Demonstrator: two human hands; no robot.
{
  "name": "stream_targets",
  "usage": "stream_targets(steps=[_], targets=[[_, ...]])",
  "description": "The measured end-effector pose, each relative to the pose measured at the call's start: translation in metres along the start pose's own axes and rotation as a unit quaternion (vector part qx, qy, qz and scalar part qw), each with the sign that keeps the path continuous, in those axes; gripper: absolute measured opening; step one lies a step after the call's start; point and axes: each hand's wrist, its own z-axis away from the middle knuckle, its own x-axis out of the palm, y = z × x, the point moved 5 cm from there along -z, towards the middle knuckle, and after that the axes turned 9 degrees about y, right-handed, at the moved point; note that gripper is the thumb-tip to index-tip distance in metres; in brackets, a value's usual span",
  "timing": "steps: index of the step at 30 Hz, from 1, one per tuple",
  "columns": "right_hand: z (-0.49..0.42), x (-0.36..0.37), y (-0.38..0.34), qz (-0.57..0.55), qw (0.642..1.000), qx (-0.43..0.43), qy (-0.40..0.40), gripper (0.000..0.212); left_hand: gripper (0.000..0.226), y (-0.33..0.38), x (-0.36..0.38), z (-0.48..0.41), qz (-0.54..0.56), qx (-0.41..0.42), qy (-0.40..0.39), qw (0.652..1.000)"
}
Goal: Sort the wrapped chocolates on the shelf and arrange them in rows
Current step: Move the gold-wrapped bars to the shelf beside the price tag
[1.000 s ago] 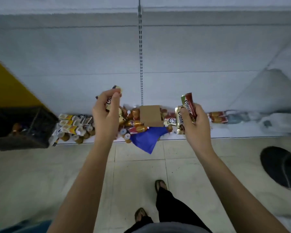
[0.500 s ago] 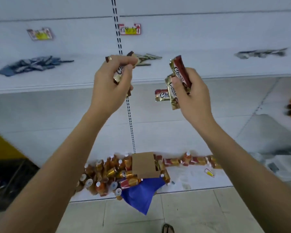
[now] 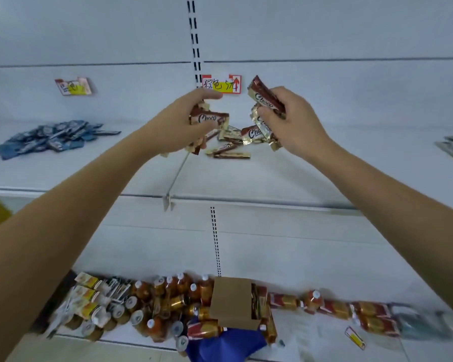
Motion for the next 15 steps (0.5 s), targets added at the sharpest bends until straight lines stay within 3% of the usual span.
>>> stream_targets(steps=[3, 7, 10, 15], targets=[[-0.027, 0.025, 0.031, 0.005, 0.995, 0.044, -0.088, 0.009, 0.044, -0.031, 0.016, -0.025, 0.004, -0.054, -0.099, 0.994], [-0.048, 0.052, 0.063, 0.037, 0.983, 0.061, -0.172, 0.015, 0.056, -0.066, 0.033, -0.057, 0.083, -0.101, -0.138, 0.982], [-0.053, 0.064, 0.077, 0.037, 0.974, 0.059, -0.215, 0.017, 0.062, -0.083, 0.049, -0.079, 0.115, -0.087, -0.156, 0.977], [-0.048, 0.067, 0.088, 0.068, 0.966, 0.008, -0.251, 0.031, 0.051, -0.101, 0.083, -0.09, 0.166, -0.057, -0.21, 0.962]])
